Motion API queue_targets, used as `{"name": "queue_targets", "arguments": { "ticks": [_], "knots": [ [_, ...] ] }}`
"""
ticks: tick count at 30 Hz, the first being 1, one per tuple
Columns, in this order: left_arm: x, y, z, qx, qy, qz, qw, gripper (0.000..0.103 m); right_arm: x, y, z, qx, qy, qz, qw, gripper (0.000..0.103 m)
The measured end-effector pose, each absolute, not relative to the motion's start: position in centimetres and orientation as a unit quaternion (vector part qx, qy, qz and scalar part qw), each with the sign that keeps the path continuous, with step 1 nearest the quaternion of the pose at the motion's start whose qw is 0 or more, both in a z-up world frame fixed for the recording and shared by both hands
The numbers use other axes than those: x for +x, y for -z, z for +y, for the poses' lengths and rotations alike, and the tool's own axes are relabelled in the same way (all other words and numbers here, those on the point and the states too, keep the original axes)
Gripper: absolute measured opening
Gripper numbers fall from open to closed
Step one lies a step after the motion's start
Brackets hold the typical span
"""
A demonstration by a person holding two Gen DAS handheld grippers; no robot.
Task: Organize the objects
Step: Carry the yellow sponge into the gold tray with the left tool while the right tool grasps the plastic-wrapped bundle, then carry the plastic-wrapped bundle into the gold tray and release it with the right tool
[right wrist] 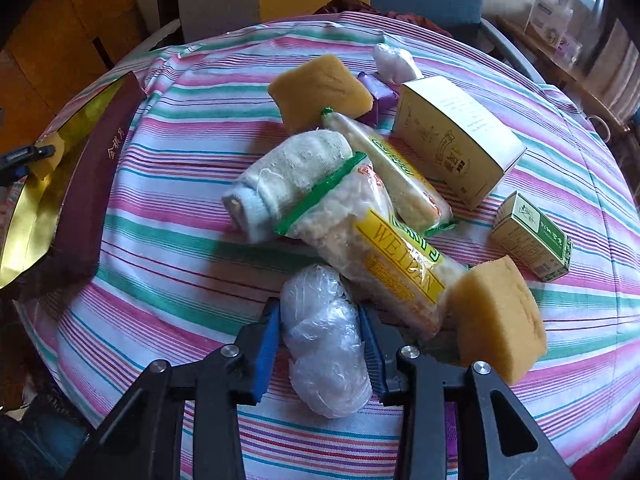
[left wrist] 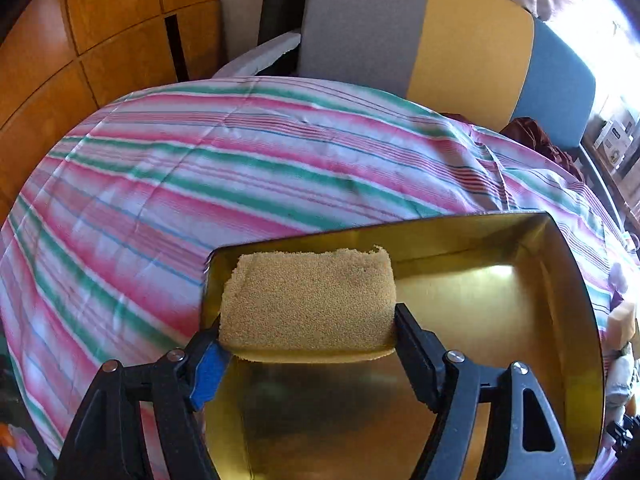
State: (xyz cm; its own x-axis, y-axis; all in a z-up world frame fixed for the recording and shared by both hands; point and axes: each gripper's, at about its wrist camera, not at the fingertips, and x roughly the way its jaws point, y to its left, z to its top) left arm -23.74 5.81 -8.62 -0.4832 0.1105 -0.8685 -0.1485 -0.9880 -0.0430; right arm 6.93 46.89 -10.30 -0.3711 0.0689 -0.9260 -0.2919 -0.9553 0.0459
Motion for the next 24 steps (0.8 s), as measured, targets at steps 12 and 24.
{"name": "queue_targets", "arguments": {
  "ticks": [12, 24],
  "knots": [
    [-23.0, 7.1, 5.0, -0.486, -0.871, 0.003, 0.074, 0.083, 6.6, 10.9, 46.8, -0.559, -0.815, 0.102, 0.113, 0.039],
    [-12.4, 2.7, 1.0, -0.408, -0.911, -0.012, 0.060, 0.082, 6.5, 8.0, 41.9, -0.522, -0.845, 0.110, 0.031, 0.037]
  ]
}}
